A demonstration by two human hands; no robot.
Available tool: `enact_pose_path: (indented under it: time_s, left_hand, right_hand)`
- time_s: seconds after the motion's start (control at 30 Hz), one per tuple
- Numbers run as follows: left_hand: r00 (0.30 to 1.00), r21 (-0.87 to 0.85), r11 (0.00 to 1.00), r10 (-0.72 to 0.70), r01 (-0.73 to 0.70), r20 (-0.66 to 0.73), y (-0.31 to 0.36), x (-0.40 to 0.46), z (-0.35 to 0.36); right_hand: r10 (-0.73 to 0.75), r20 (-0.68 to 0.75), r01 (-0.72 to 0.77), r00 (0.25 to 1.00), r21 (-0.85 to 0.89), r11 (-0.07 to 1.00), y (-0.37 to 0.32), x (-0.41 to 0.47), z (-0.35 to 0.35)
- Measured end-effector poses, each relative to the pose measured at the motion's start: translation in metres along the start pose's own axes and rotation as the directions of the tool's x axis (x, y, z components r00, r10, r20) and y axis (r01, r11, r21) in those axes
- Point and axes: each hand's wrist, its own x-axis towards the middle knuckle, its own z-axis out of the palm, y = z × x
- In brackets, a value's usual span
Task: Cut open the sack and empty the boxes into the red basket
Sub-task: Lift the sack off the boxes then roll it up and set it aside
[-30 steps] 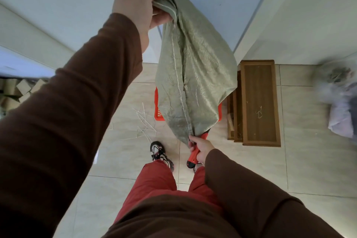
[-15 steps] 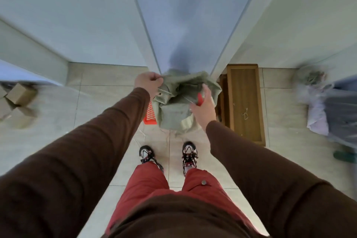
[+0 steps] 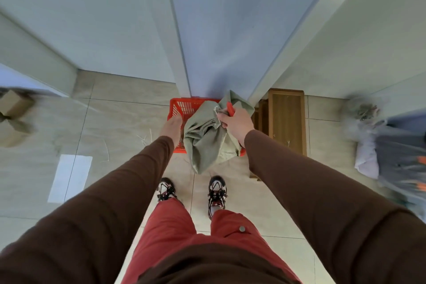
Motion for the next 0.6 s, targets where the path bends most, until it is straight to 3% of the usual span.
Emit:
enact_pose_path:
  time_s: [0.1, 0.23, 0.27, 0.37, 0.43, 0.5, 0.53, 0.6]
  left_hand:
    - [0.993, -0.082, 0.99, -0.115, 0.115, 0.001, -0.013, 0.003, 0.005]
    - [0.979, 0.054, 0.998, -0.015, 0.027, -0.205, 0.005, 0.013, 0.032]
    - [0.979, 0.035, 0.999, -0.001, 0.009, -0.203, 0.01, 0.016, 0.045]
    - [0.994, -0.063, 0.996, -0.064, 0.07, 0.092, 0.019, 0.009, 0.077]
    - [0.996, -0.116, 0.99, -0.077, 0.081, 0.036, 0.018, 0.01, 0.08]
    - [0.979, -0.108, 0.992, -0.09, 0.071, -0.183, 0.013, 0.021, 0.074]
    - [0.981, -0.089, 0.994, -0.077, 0.062, -0.18, 0.013, 0.022, 0.073]
    - [0.998, -0.138, 0.988, -0.066, 0.063, -0.021, 0.017, 0.014, 0.08]
  right_hand:
    - [0.008, 0.01, -0.008, 1.0, 0.004, 1.0, -0.004, -0.003, -0.003]
    - [-0.028, 0.013, 0.028, 1.0, -0.036, 0.999, -0.011, -0.008, -0.004]
    - [-0.045, 0.004, 0.045, 0.999, -0.035, 0.998, -0.015, -0.009, -0.004]
    - [-0.113, -0.024, 0.112, 0.993, -0.044, 0.993, -0.026, -0.007, -0.005]
    - [-0.12, -0.028, 0.119, 0.992, -0.046, 0.992, -0.036, -0.005, -0.009]
    - [-0.119, -0.032, 0.118, 0.992, -0.034, 0.992, -0.042, -0.002, -0.014]
    - [-0.119, -0.031, 0.117, 0.992, -0.039, 0.992, -0.045, -0.001, -0.016]
    - [-0.128, -0.041, 0.126, 0.991, -0.043, 0.991, -0.049, -0.001, -0.015]
